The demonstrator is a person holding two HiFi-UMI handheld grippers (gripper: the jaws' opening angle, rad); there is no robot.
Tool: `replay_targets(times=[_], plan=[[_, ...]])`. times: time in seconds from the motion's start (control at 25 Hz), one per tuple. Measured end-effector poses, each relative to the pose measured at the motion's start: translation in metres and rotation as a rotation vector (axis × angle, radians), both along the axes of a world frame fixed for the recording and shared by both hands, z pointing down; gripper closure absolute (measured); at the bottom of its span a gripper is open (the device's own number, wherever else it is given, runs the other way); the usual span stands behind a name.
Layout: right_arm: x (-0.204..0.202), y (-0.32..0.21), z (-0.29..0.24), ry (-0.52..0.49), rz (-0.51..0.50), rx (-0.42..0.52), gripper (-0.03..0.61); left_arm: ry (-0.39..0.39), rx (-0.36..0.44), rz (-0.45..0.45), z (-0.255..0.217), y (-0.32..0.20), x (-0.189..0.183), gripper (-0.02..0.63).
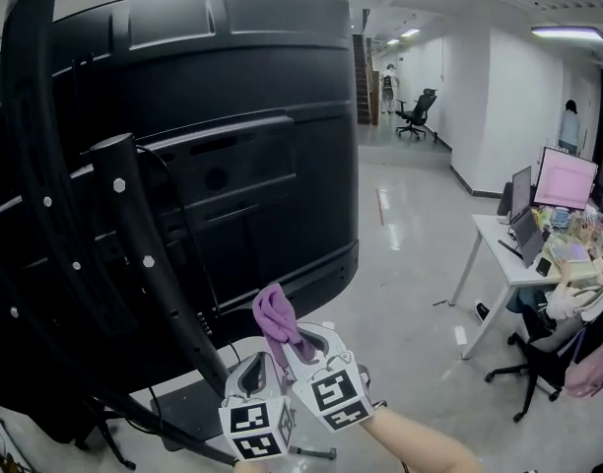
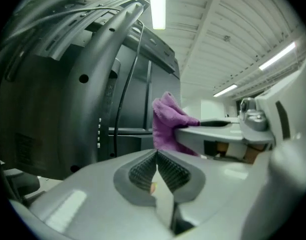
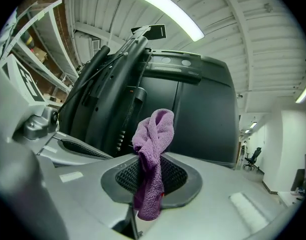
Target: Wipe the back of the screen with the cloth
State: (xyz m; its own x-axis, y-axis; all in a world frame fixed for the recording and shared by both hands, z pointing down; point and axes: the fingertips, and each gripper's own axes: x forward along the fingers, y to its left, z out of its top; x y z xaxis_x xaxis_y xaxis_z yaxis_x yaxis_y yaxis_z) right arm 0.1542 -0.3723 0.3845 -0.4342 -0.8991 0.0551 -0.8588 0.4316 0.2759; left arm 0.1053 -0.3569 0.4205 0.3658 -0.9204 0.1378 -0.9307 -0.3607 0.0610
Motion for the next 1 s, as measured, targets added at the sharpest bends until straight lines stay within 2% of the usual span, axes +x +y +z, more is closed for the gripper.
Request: replay_targets(times=[0.44, 0.56, 0.68, 0.8, 1.0], plan=[[-0.031, -0.081, -0.031, -0.013, -0.209, 0.086, 0.511, -0.096, 0.010, -0.208, -0.007, -0.044, 0.001, 0.606], [-0.025, -0.093, -0.039, -0.024, -0.251, 0.093, 0.511, -0.087, 0.016, -0.282, -0.013, -0.052, 0.004, 0.606], [-0.003, -0.105, -0.043, -0.014, -0.264, 0.105, 0.511, -0.068, 0.018, -0.343, -0.019, -0.062, 0.011, 0.606], [0.035, -0.121, -0.044, -0.021, -0.247, 0.109, 0.511, -0.072, 0.024, -0.378, -0.024, -0.076, 0.025, 0.606], [0.125, -0.157, -0.045, -0.015, -0.146, 0.118, 0.511, -0.028, 0.042, -0.340, -0.041, -0.105, 0.074, 0.606]])
